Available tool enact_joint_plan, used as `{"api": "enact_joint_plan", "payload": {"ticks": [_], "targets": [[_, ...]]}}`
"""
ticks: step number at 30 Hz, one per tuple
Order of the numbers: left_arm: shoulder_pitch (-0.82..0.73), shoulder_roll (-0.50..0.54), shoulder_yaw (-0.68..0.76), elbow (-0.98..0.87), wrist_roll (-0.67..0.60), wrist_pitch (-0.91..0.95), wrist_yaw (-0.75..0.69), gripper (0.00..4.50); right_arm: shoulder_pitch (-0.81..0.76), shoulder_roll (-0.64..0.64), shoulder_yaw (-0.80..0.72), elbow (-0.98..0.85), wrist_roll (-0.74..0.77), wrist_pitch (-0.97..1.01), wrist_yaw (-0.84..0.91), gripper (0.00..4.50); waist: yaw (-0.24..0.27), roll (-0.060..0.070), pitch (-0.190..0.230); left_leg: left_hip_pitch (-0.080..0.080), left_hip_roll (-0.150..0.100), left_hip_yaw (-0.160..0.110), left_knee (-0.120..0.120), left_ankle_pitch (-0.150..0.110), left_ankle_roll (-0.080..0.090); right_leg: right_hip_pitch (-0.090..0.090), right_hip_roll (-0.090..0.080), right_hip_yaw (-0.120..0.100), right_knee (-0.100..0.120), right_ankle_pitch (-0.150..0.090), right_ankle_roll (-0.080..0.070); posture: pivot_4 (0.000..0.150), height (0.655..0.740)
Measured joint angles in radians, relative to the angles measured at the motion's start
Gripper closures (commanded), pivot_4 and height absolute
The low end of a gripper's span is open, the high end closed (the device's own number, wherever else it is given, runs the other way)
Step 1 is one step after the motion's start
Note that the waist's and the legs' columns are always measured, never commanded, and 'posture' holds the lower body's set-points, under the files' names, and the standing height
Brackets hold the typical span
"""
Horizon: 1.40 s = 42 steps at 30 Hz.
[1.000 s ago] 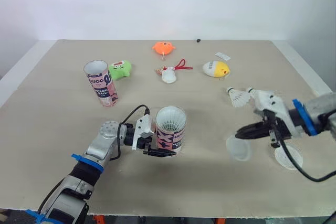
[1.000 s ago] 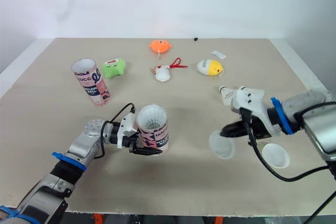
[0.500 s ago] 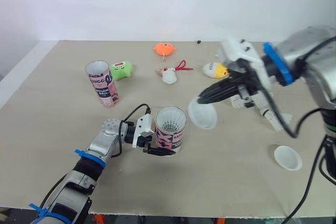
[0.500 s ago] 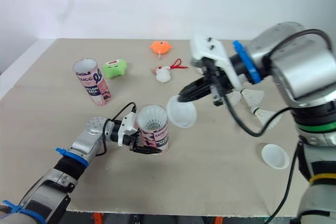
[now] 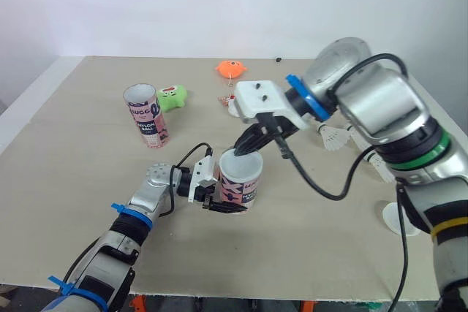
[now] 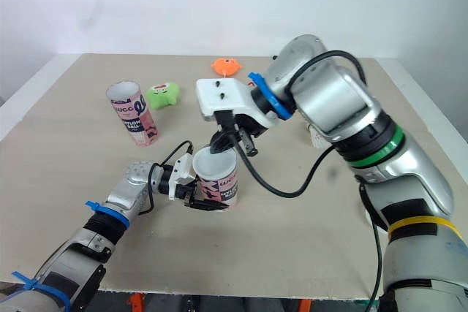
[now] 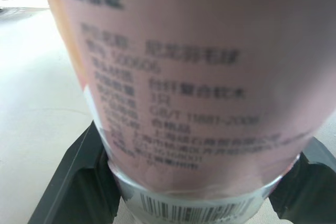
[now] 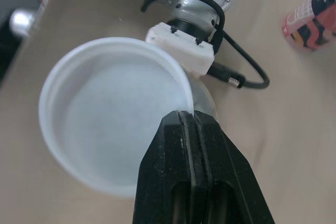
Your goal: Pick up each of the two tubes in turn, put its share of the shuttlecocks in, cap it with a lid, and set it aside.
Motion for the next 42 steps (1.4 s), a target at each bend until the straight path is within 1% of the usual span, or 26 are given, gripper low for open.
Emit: {"api": "enact_joint_plan", "payload": {"ticks": [6,12,17,21,30,32,33,36,37,42], "targets": [[0.007,0.004,0.005,-0.012,0.000,0.012,0.005,1.57,-0.019,0.012,0.002,0.038,-0.062,-0.122,0.019,4.46,-0.001,-0.001,0.000,0.000,0.001,-0.001,-0.001,0.000,0.000,-0.001,-0.001,-0.004,0.000,0.001,-0.001,0.150,0.7400],[0.006,0.006,0.006,-0.019,0.000,0.029,0.014,1.57,-0.022,0.012,0.003,0.038,-0.099,-0.190,0.022,4.46,-0.001,-0.001,0.000,0.000,0.001,-0.001,-0.003,0.000,0.000,-0.001,-0.002,-0.006,0.000,0.001,-0.001,0.150,0.7400],[0.000,0.008,0.001,-0.021,0.001,0.038,0.014,1.57,-0.015,0.001,0.001,-0.015,-0.125,-0.196,0.029,4.46,0.000,-0.001,0.000,0.000,0.001,-0.001,-0.003,0.000,0.000,-0.002,-0.003,-0.007,0.000,0.001,-0.002,0.150,0.7400],[-0.008,0.008,-0.003,-0.021,0.009,0.039,0.014,1.57,0.020,-0.015,-0.017,-0.062,-0.145,-0.206,0.028,4.46,0.000,-0.001,-0.001,0.000,0.001,0.000,-0.004,0.000,0.000,-0.001,-0.004,-0.007,-0.001,0.000,-0.001,0.150,0.7400],[-0.001,0.022,-0.002,-0.055,0.015,0.069,0.018,1.57,0.061,-0.007,-0.048,-0.082,-0.171,-0.236,0.028,4.46,0.000,-0.004,-0.003,0.001,0.002,-0.001,-0.006,0.000,0.000,-0.001,-0.005,-0.008,-0.002,0.000,-0.002,0.150,0.7400],[0.004,0.026,-0.001,-0.060,0.015,0.070,0.018,1.57,0.069,0.003,-0.055,-0.081,-0.174,-0.240,0.028,3.79,-0.001,-0.005,-0.004,0.001,0.003,-0.001,-0.007,0.000,0.000,-0.001,-0.005,-0.008,-0.002,-0.001,-0.003,0.150,0.7400],[0.006,0.028,0.000,-0.062,0.015,0.071,0.018,1.57,0.075,0.007,-0.057,-0.080,-0.174,-0.239,0.028,3.57,-0.001,-0.006,-0.005,0.001,0.003,-0.001,-0.007,0.000,0.000,-0.001,-0.005,-0.008,-0.002,-0.001,-0.004,0.150,0.7400],[0.012,0.033,0.001,-0.077,0.016,0.080,0.020,1.57,0.090,0.033,-0.077,-0.070,-0.170,-0.214,0.026,2.14,-0.001,-0.007,-0.005,0.001,0.005,-0.001,-0.008,0.000,0.000,-0.003,-0.005,-0.011,-0.002,0.000,-0.006,0.150,0.7400],[0.014,0.035,0.002,-0.081,0.016,0.082,0.020,1.57,0.090,0.045,-0.087,-0.065,-0.162,-0.185,0.026,1.88,-0.001,-0.007,-0.006,0.001,0.006,-0.001,-0.008,0.000,0.000,-0.003,-0.004,-0.011,-0.002,0.000,-0.007,0.150,0.7400],[0.017,0.036,0.005,-0.094,0.016,0.086,0.020,1.57,0.059,0.079,-0.098,0.013,-0.073,-0.035,0.046,1.88,0.000,-0.006,-0.004,-0.001,0.007,0.000,-0.009,0.001,0.000,-0.005,-0.004,-0.012,-0.002,0.003,-0.013,0.150,0.7400]]}}
